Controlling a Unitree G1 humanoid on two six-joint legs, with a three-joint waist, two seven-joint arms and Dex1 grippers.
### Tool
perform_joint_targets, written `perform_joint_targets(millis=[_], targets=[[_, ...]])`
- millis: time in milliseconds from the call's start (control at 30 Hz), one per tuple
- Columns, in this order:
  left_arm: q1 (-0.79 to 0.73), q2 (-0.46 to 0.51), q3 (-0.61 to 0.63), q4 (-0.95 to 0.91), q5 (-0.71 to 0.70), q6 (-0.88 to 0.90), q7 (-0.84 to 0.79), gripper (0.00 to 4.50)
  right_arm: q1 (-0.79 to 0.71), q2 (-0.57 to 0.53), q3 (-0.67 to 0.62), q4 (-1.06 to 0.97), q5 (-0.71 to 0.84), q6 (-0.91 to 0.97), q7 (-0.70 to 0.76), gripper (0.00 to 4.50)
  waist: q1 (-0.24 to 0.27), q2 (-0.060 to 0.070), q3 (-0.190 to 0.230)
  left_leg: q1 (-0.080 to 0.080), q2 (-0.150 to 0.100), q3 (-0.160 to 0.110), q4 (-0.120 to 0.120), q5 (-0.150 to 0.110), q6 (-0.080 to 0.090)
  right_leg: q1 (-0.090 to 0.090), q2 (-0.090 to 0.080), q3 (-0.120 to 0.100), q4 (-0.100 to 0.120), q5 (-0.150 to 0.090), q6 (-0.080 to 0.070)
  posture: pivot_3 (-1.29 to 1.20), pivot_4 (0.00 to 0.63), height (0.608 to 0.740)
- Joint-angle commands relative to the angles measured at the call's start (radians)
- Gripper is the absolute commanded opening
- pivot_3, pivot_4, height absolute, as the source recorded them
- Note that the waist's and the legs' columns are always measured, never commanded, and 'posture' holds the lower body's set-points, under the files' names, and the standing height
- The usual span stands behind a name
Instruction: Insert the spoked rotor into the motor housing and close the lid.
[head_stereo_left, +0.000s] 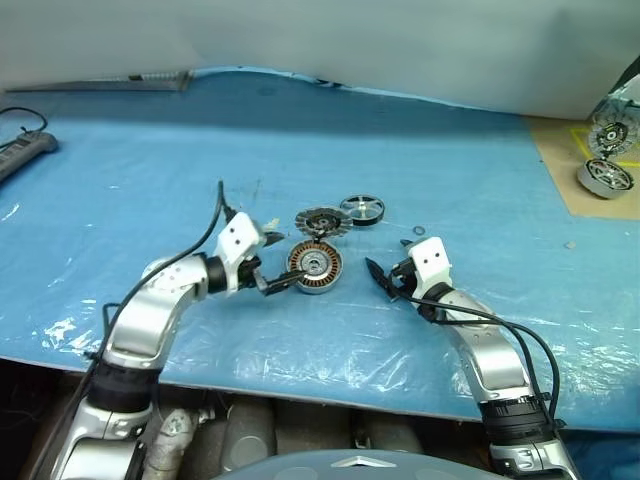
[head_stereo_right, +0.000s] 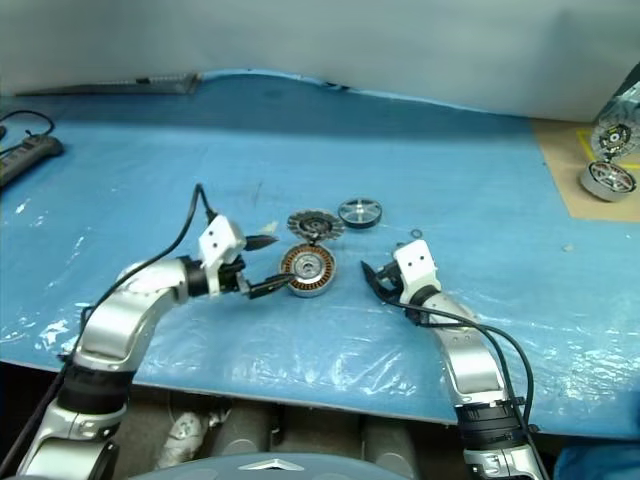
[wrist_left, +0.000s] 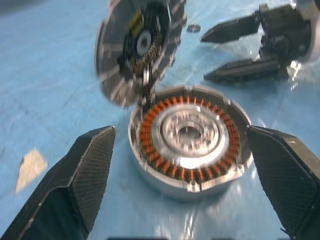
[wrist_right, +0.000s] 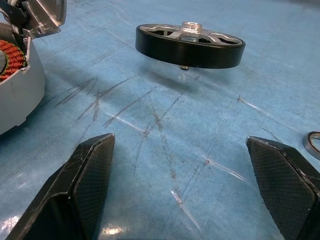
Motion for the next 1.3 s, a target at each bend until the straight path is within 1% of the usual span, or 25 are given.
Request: perform_joint_targets(millis=[33,167,333,433,667,833,933,1100,1300], targets=[[0.053,-0.018,0.076,-0.001,-0.081,-0.138,-0.012,4.45,0.003,-0.004,-0.018,-0.045,0.013,-0.008,-0.002,4.5,0.001,0.0,0.0,0.0,0.0,0.0,0.0,0.0,0.0,0.0,0.0,0.0,0.0,0.0,0.0,0.0,0.15,0.74],[0.111,-0.041,0.116,0.048,-0.105,-0.253,0.012,4.45,0.004,-0.006,-0.027,-0.042,0.014,-0.012,-0.003,4.5,0.001,0.0,0.0,0.001,0.0,0.0,0.0,0.0,0.0,0.0,0.0,0.001,0.0,0.0,0.0,0.0,0.15,0.74],[0.165,-0.053,0.104,0.102,-0.086,-0.376,0.034,4.45,0.004,-0.008,-0.036,-0.045,0.016,-0.011,0.0,4.5,0.001,0.0,0.0,0.001,0.0,0.001,0.0,0.0,0.0,0.0,0.0,0.002,0.0,0.0,0.0,0.0,0.15,0.74],[0.163,-0.081,0.106,0.124,-0.103,-0.405,0.062,4.45,0.003,-0.013,-0.042,-0.05,0.017,-0.009,0.003,4.5,0.002,0.0,0.0,0.001,0.0,0.001,0.001,0.0,0.0,0.0,0.0,0.002,0.001,0.0,0.0,0.0,0.15,0.74],[0.138,-0.092,0.068,0.213,-0.052,-0.511,0.082,4.45,-0.031,-0.034,-0.101,-0.055,0.031,0.016,-0.016,4.5,0.001,0.0,0.0,0.002,0.0,0.001,0.006,0.0,0.0,0.0,0.0,0.003,0.006,0.0,0.0,0.0,0.15,0.74],[0.142,-0.103,0.041,0.187,-0.074,-0.499,0.088,4.45,-0.073,-0.036,-0.151,-0.057,0.045,0.084,-0.056,4.5,0.001,0.0,0.0,0.002,0.0,0.001,0.009,0.0,0.0,-0.001,0.0,0.006,0.01,0.0,0.0,0.0,0.15,0.74],[0.144,-0.102,0.022,0.183,-0.065,-0.502,0.094,4.45,-0.12,-0.01,-0.178,-0.03,0.069,0.151,-0.089,4.5,0.0,0.0,0.0,0.003,0.001,0.002,0.01,0.0,0.0,-0.002,0.0,0.007,0.012,0.0,0.0,0.0,0.15,0.74],[0.141,-0.1,-0.008,0.146,-0.063,-0.47,0.114,4.45,-0.16,0.012,-0.149,0.047,0.046,0.165,-0.121,4.5,0.001,0.0,0.0,0.004,0.0,0.002,0.01,0.0,0.0,-0.002,0.001,0.008,0.013,0.0,0.0,0.0,0.15,0.74],[0.141,-0.093,-0.012,0.096,-0.073,-0.424,0.147,4.45,-0.174,0.018,-0.145,0.099,0.037,0.157,-0.146,4.5,0.001,0.0,0.0,0.002,0.0,0.002,0.011,0.0,0.0,-0.003,0.0,0.008,0.014,0.0,0.0,0.0,0.15,0.74]])
